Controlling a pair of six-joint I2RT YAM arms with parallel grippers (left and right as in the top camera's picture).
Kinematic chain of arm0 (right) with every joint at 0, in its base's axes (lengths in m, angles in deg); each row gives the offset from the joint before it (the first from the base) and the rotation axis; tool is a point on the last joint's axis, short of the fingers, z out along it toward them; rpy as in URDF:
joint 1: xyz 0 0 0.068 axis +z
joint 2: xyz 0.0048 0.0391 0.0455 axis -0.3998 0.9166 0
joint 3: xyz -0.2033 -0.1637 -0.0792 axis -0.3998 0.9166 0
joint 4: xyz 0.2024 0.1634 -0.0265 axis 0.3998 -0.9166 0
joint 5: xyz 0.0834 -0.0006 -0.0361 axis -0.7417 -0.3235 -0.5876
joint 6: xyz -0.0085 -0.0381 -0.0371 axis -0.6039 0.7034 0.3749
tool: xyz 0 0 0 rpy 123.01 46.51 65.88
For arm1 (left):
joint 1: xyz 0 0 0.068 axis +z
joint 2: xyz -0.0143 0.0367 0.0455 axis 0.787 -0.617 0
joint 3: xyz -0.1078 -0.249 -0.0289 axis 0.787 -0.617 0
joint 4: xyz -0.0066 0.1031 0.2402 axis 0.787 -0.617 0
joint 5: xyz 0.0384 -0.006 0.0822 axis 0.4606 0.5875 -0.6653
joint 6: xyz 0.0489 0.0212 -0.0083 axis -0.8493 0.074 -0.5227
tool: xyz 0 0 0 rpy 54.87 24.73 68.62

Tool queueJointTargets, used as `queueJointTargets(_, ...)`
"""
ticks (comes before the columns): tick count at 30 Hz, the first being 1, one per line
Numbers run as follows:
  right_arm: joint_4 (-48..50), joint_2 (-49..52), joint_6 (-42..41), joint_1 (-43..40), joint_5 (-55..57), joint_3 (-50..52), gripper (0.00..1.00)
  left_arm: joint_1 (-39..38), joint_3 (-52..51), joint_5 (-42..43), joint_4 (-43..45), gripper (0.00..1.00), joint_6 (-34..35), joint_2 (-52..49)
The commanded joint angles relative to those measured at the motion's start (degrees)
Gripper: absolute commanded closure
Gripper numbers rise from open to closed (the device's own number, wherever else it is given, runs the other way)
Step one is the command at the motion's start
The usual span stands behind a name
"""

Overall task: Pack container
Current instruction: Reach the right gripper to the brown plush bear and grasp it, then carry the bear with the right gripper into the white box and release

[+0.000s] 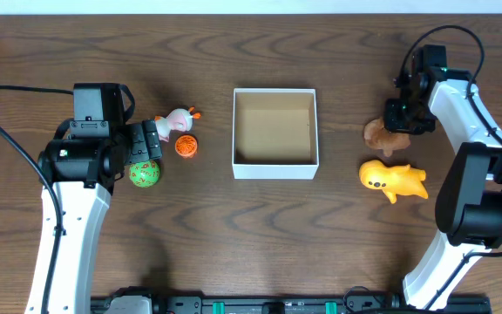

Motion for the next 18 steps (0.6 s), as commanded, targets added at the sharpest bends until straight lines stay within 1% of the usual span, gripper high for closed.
queueJointTargets(1, -1.6, 3.2, -1.4, 1.9, 1.8, 1.3, 0.99, 0.2, 1.1, -0.1, -0.1, 0.02, -0.8, -0.4)
queueJointTargets(5, -3.5, 1.6, -3.0, 3.6, 3.2, 0.3, 0.99, 0.2, 1.1, -0.1, -0.1, 0.02, -0.8, -0.4)
queueJointTargets(9, -6.9, -3.5, -5.1, 7.1, 6.6, -3.0, 0.99, 0.2, 1.1, -0.1, -0.1, 0.02, -0.8, -0.4)
queueJointTargets(12, -9.9, -9.0, -6.6, 11.2, 8.5, -7.5, 0.99, 0.2, 1.1, -0.1, -0.1, 0.02, -0.8, -0.4)
queueJointTargets(14, -11.3, -12.9, -9.1, 14.7, 10.7, -11.1, 0.99, 0.2, 1.1, -0.1, -0.1, 0.02, -0.8, -0.4)
queueJointTargets(18, -10.6, -18.5, -12.6, 22.2, 12.9, -16.0, 0.99, 0.2, 1.1, -0.1, -0.1, 0.02, -0.8, -0.4)
